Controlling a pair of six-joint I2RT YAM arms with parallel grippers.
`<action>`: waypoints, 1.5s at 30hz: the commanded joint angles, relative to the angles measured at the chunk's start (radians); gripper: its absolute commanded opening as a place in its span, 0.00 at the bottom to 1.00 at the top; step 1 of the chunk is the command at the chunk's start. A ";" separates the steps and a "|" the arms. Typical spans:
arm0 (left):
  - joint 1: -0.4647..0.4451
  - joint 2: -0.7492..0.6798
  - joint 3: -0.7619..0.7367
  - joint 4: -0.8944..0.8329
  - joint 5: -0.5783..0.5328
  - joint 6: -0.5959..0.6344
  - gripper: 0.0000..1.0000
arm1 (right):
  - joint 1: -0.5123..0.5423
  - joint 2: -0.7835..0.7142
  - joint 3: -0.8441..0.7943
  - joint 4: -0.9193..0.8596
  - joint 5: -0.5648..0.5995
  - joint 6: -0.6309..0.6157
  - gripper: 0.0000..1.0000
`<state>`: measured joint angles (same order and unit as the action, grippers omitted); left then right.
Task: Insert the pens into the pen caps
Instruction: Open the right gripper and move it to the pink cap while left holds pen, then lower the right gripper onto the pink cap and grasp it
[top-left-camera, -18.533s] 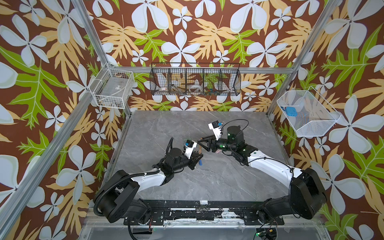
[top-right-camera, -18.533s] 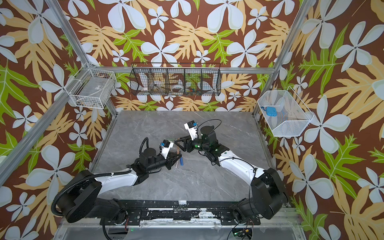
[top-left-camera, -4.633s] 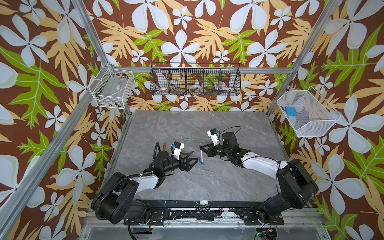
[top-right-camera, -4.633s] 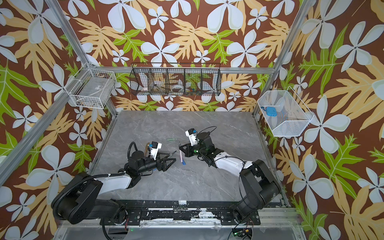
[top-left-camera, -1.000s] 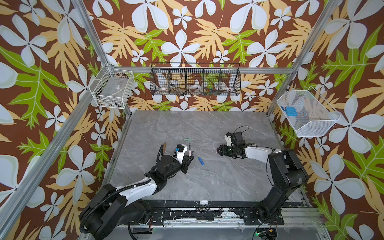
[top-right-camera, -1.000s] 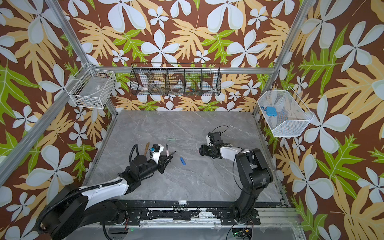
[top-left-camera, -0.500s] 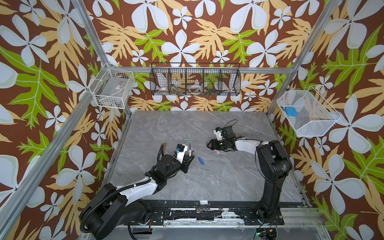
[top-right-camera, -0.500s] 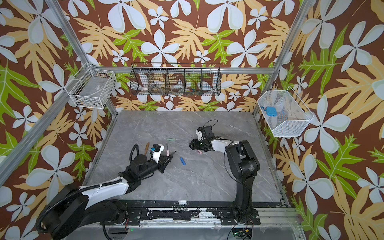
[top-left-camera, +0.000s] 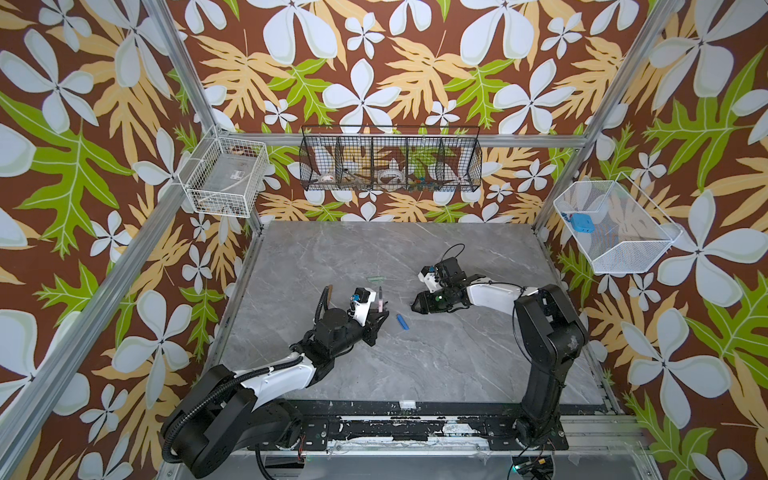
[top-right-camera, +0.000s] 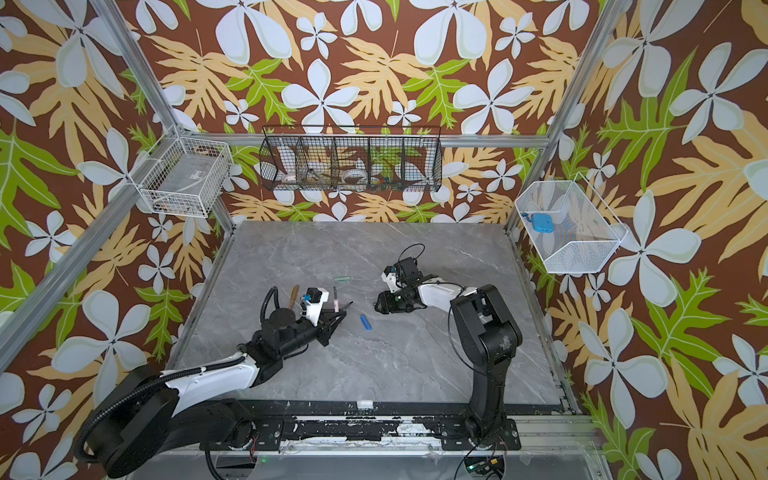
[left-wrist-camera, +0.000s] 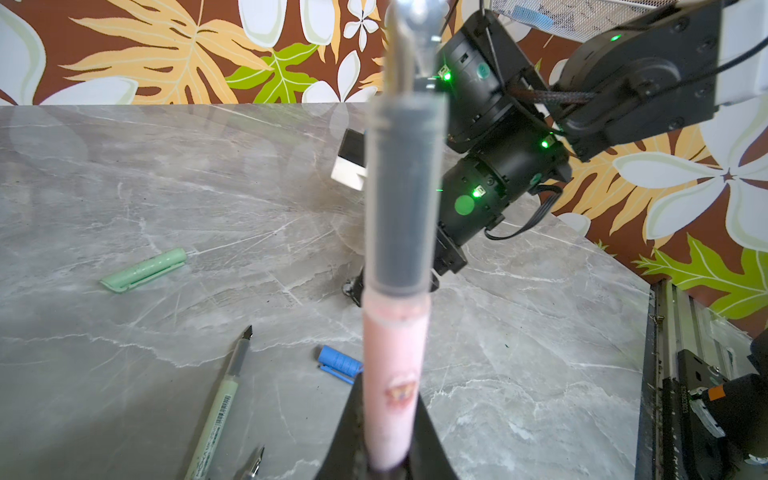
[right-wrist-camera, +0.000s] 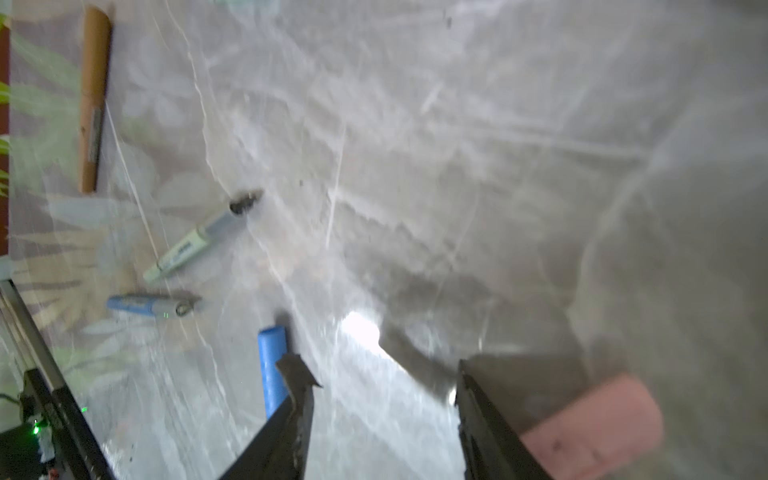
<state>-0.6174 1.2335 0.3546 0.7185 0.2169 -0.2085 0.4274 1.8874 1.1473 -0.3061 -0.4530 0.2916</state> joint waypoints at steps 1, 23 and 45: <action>-0.001 0.006 0.011 0.012 0.006 0.005 0.00 | 0.000 -0.061 -0.014 -0.119 0.042 -0.024 0.55; -0.002 0.022 0.017 0.025 0.093 -0.008 0.00 | -0.012 0.105 0.284 -0.432 0.281 -0.042 0.58; -0.002 0.036 0.008 0.071 0.188 -0.007 0.00 | 0.024 0.174 0.273 -0.371 0.329 -0.035 0.30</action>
<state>-0.6189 1.2648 0.3641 0.7452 0.3775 -0.2161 0.4458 2.0457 1.4376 -0.7017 -0.1070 0.2573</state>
